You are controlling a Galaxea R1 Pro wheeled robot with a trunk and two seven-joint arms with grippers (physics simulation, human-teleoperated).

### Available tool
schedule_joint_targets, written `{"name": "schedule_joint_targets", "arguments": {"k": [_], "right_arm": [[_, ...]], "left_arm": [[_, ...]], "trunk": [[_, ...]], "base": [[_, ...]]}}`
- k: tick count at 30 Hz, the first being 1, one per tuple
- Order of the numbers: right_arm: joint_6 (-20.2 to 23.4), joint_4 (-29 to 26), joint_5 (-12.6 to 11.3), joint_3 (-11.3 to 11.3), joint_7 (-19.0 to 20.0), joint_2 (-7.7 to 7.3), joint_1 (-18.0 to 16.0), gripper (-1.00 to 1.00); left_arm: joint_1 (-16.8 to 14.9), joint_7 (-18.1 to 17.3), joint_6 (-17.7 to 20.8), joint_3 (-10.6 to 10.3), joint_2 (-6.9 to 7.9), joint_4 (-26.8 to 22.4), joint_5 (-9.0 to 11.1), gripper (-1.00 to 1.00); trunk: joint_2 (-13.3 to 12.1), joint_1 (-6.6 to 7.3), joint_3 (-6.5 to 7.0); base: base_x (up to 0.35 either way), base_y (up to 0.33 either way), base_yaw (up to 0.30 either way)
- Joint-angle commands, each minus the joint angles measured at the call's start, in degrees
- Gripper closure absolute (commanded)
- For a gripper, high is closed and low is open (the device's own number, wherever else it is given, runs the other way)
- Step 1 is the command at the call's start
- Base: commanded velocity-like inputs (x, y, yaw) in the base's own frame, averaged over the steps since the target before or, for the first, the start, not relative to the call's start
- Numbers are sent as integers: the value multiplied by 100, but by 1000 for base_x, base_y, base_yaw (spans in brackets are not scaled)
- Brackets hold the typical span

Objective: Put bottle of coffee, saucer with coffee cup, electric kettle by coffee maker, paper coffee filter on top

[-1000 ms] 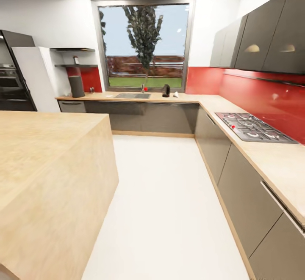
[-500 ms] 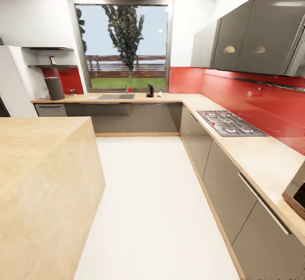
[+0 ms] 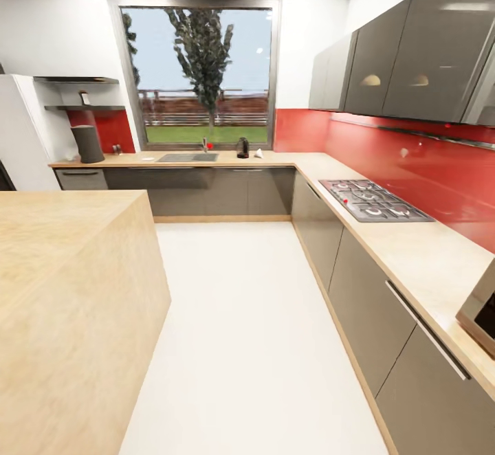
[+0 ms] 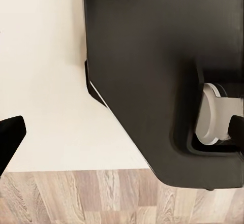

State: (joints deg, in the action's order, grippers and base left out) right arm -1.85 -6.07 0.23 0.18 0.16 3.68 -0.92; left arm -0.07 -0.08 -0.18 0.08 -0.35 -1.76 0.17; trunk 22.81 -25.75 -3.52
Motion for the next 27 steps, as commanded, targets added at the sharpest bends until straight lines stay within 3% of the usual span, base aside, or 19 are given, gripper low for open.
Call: {"name": "schedule_joint_targets", "arguments": {"k": [1,10,15,22,23,27], "right_arm": [[-21,4,1,0,2,1,-4,-100],[-40,-114,-5,-3,14,17,-4,-100],[-43,-543,8,-6,12,-9,-4,-100],[-57,-1794,29,-4,9,-84,-4,-100],[-139,-2387,29,-8,10,-120,-4,-100],[-407,-2964,30,-9,7,-160,-4,-100]], "left_arm": [[0,-1,-1,1,-9,-47,2,-100],[-11,24,3,-16,-14,-345,-4,-100],[-107,25,-3,-16,47,-424,-14,-100],[-607,26,7,0,325,-1009,-8,-100],[-752,24,-2,1,350,-1289,2,-100],[-887,18,-8,1,358,-1745,28,-100]], "trunk": [[11,-3,-12],[11,-3,-12],[11,-3,-12],[11,-3,-12],[11,-3,-12],[11,-3,-12]], "base": [[0,0,0],[0,0,0],[0,0,0],[0,0,0],[0,0,0],[0,0,0]]}}
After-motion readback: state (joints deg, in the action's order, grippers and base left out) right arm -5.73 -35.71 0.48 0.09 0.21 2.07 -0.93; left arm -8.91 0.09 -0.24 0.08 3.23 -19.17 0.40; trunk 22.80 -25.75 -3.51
